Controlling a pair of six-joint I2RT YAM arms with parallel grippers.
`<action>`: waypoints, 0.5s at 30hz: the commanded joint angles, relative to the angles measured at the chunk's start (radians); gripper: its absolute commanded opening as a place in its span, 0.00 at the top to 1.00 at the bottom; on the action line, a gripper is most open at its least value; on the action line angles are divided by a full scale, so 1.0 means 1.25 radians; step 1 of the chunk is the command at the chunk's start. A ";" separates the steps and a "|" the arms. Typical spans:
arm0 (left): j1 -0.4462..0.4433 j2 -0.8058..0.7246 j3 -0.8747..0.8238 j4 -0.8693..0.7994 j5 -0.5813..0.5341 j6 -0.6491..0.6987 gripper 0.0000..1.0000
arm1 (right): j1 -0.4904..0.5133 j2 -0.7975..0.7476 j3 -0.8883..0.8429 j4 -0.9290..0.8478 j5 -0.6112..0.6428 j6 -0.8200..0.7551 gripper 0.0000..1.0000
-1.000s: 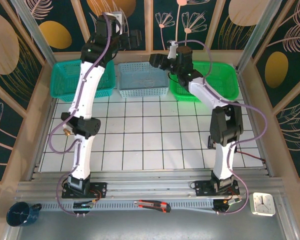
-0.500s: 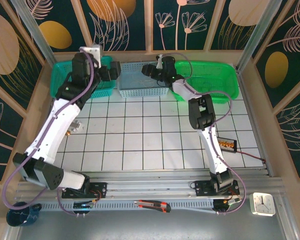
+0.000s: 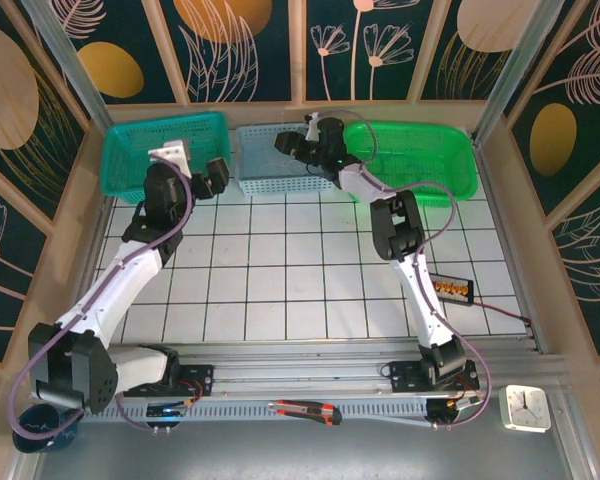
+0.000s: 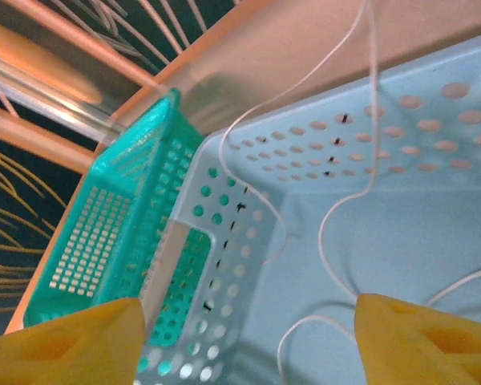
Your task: Untangle the cables
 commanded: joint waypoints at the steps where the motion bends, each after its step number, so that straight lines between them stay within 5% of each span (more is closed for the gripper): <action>1: 0.055 -0.037 -0.093 0.178 -0.038 -0.019 0.01 | 0.010 -0.177 -0.103 0.096 -0.014 -0.038 0.26; 9: 0.160 -0.087 -0.366 0.481 -0.144 0.046 0.01 | 0.014 -0.549 -0.550 0.170 0.072 -0.142 0.03; 15: 0.166 -0.006 -0.493 0.606 -0.191 0.096 0.01 | -0.002 -0.854 -0.886 0.145 0.352 -0.262 0.01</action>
